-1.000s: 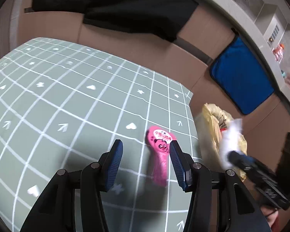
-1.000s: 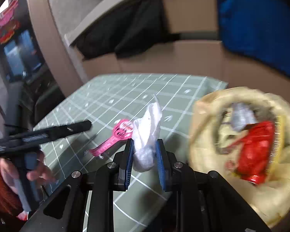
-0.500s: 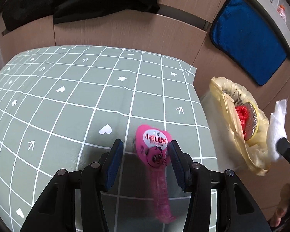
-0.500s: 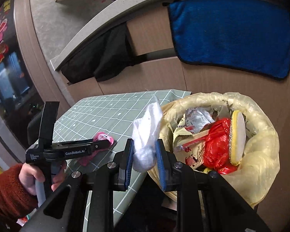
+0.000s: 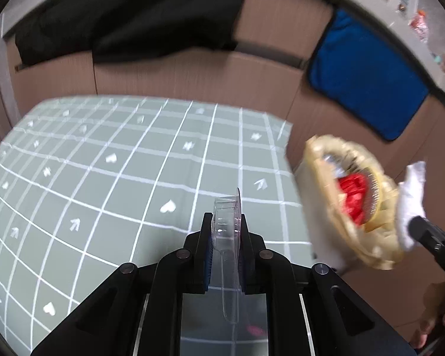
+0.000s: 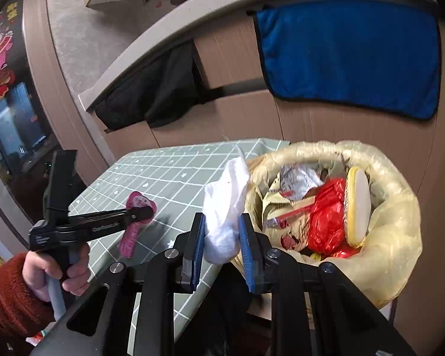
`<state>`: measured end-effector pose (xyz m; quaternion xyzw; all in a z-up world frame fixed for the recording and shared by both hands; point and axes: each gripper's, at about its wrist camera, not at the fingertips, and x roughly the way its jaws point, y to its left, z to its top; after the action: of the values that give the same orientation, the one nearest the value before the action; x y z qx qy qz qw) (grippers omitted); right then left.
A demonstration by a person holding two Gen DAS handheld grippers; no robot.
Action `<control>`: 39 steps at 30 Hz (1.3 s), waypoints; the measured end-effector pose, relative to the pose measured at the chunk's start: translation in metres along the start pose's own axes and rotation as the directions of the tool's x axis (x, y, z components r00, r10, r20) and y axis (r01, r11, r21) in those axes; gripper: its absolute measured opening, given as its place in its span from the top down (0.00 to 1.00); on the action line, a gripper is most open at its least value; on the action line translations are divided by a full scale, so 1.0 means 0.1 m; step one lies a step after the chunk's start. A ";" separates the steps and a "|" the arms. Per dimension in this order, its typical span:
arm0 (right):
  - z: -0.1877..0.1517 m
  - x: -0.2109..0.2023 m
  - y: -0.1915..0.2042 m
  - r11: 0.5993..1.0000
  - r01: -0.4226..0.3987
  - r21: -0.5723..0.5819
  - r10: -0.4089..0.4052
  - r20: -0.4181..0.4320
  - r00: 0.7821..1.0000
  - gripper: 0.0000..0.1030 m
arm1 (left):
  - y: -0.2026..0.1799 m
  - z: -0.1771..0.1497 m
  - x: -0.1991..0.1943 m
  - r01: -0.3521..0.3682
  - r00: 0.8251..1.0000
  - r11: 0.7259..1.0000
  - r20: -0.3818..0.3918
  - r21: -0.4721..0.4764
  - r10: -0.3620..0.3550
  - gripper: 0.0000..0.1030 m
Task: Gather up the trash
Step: 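Grasp the pink toy with the left gripper while right gripper lifts the tissue, then carry the pink toy and tissue over the bin and open both grippers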
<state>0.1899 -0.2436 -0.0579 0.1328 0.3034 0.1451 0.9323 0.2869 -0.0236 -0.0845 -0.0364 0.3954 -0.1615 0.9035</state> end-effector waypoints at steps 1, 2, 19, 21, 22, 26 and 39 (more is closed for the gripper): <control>0.01 -0.02 0.01 1.000 0.000 -0.003 0.000 0.006 1.000 0.79 | -0.03 0.02 -0.07 0.011 1.000 1.000 0.016 0.004 -0.011 0.86; 0.03 -0.06 0.03 1.000 -0.001 -0.007 0.001 0.014 1.000 0.79 | -0.08 0.03 -0.16 0.028 0.999 1.000 0.036 0.011 -0.028 0.86; 0.39 -0.85 -0.01 0.986 0.148 -0.073 -0.131 0.200 0.971 0.79 | -1.19 0.30 -0.85 0.237 0.933 0.951 0.225 0.199 -0.279 0.86; 0.43 -0.92 -0.08 0.983 0.169 -0.068 -0.150 0.217 0.965 0.79 | -1.31 0.34 -0.73 0.258 0.931 0.945 0.210 0.203 -0.299 0.86; 0.44 -0.95 -0.13 0.981 0.181 -0.066 -0.163 0.224 0.961 0.79 | -1.35 0.35 -0.69 0.267 0.929 0.942 0.205 0.202 -0.308 0.86; 0.49 -0.93 -0.32 0.976 0.214 -0.052 -0.197 0.227 0.954 0.79 | -1.51 0.37 -0.41 0.278 0.927 0.938 0.196 0.206 -0.318 0.86; 0.40 -0.37 -0.89 0.973 0.228 0.035 -0.231 0.119 0.966 0.79 | -1.61 0.27 0.42 0.264 0.955 0.950 0.093 0.166 -0.282 0.86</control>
<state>0.2017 -0.3454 -0.0373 0.1152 0.2606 0.0246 0.9582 0.2905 -0.1906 -0.0644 -0.0314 0.3200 -0.3123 0.8939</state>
